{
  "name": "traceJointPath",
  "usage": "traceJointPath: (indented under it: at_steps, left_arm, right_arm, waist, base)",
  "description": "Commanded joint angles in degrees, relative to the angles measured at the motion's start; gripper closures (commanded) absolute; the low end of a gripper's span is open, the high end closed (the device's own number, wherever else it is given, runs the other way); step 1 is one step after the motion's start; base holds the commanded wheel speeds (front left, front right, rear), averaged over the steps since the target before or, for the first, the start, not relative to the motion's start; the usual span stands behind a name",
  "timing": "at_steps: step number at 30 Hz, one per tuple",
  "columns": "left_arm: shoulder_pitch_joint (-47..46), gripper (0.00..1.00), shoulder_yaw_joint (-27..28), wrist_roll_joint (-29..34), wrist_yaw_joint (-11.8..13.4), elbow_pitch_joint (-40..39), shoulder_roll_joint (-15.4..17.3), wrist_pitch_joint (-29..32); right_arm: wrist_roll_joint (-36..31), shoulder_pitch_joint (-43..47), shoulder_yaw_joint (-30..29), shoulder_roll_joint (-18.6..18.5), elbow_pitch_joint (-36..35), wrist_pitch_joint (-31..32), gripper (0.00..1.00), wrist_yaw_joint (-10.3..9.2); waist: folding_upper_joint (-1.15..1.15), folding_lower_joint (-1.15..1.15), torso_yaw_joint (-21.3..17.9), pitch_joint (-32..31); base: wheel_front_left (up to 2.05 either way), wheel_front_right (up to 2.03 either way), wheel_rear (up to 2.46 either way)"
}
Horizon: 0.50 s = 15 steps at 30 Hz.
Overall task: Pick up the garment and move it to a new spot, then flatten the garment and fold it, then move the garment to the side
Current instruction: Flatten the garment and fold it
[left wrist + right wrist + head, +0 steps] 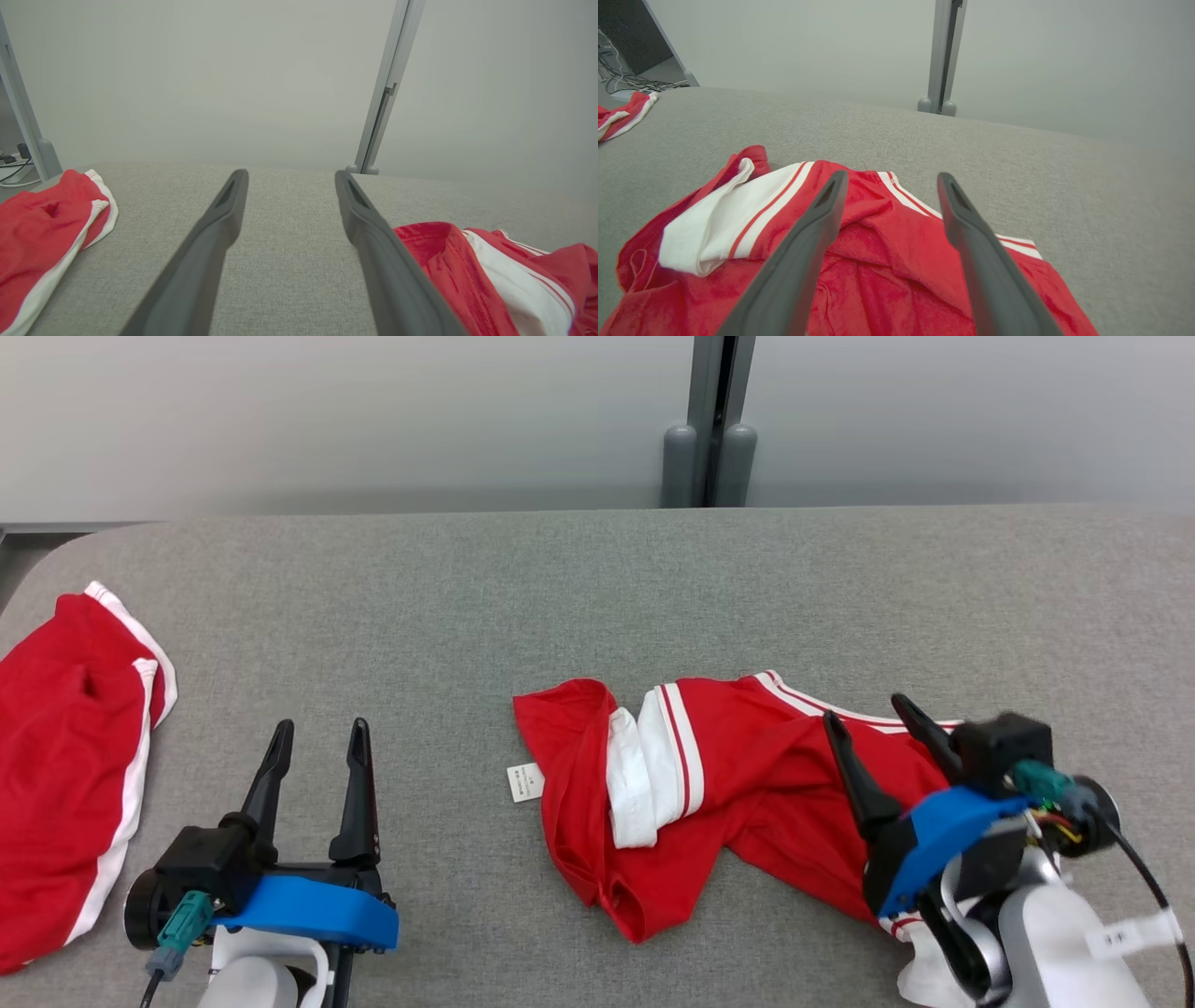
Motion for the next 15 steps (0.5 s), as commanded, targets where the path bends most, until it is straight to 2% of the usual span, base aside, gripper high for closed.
traceJointPath:
  at_steps: [1, 5, 10, 15]
  left_arm:
    - [-0.61, 0.0, 0.51, 0.73, -0.7, -0.39, -0.47, -0.27]
    - [-1.77, 0.0, 1.12, 1.99, -1.64, -1.04, -1.72, -0.27]
    - [-3.55, 0.0, 1.5, 3.65, -2.82, -1.67, -3.06, -0.28]
    - [-5.17, 0.0, 1.86, 4.51, -3.79, -1.91, -4.62, -0.28]
  right_arm:
    - [1.31, -4.24, 1.36, -1.18, 0.84, 4.2, 0.0, 0.0]
    - [4.99, -13.06, 3.4, -3.89, 4.9, 13.27, 0.0, 0.0]
    - [10.0, -22.93, 9.25, -8.79, 12.98, 23.81, 0.0, 0.0]
    - [13.86, -28.99, 16.56, -15.01, 19.37, 29.17, 0.0, 0.0]
  waist:
    - [0.0, 0.0, 0.75, 0.89]
    - [0.0, 0.0, 2.5, 2.6]
    - [0.0, 0.0, 5.61, 5.17]
    - [0.0, 0.0, 8.54, 7.26]
  base:
    - [0.0, 0.0, 0.0]
    - [0.0, 0.0, 0.0]
    - [0.0, 0.0, 0.0]
    - [0.0, 0.0, 0.0]
